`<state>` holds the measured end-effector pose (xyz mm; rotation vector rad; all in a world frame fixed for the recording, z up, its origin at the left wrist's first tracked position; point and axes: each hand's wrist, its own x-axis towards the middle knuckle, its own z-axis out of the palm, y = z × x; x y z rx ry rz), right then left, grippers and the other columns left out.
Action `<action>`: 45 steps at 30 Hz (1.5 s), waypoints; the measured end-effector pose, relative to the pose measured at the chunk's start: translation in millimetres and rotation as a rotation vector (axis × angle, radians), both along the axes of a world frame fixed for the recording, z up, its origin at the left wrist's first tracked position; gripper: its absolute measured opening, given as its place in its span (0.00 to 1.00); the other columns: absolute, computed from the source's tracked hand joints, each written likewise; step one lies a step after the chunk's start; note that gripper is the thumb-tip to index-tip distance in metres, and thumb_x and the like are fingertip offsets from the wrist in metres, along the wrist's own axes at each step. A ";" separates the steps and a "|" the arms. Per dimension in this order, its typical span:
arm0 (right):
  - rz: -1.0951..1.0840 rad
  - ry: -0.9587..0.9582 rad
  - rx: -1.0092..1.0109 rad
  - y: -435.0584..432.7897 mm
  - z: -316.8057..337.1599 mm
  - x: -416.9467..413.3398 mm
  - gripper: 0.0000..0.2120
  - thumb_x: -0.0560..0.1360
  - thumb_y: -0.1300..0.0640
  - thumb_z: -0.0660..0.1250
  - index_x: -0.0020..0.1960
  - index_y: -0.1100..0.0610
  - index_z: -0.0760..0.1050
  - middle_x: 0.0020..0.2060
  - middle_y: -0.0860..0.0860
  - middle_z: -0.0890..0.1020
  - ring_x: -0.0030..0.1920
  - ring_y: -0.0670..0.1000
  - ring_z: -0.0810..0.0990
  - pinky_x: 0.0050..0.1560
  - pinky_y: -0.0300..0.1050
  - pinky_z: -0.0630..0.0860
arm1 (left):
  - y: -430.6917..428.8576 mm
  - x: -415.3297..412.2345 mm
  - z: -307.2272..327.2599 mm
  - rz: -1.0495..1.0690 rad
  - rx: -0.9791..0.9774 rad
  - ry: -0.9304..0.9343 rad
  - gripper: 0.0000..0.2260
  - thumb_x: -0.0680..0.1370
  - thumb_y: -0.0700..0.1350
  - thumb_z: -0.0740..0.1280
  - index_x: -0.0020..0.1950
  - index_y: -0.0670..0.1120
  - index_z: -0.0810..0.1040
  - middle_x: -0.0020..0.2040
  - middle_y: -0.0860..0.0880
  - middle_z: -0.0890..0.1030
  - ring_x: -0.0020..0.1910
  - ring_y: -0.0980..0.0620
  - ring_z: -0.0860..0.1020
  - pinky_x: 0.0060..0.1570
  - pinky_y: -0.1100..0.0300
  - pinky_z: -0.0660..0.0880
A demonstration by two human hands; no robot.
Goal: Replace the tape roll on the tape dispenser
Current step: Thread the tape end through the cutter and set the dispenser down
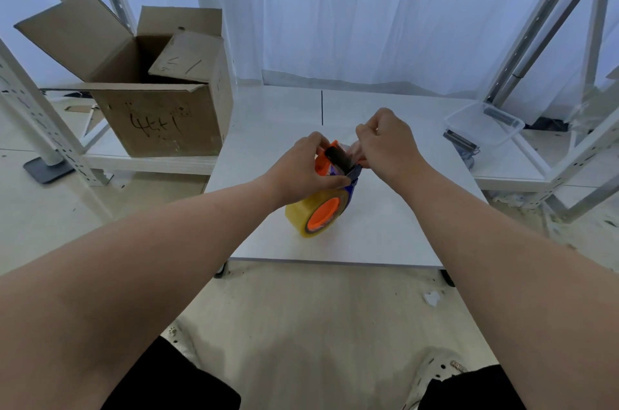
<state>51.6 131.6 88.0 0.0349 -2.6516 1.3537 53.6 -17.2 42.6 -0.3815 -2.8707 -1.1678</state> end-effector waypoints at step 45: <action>-0.036 0.019 -0.035 -3.8 0.3 -4.2 0.09 0.79 0.55 0.56 0.40 0.49 0.63 0.45 0.59 0.82 0.43 0.58 0.82 0.48 0.61 0.80 | 4.7 11.8 4.9 0.009 -0.349 0.073 0.31 0.68 0.65 0.68 0.64 0.50 0.66 0.58 0.51 0.76 0.50 0.49 0.76 0.54 0.49 0.71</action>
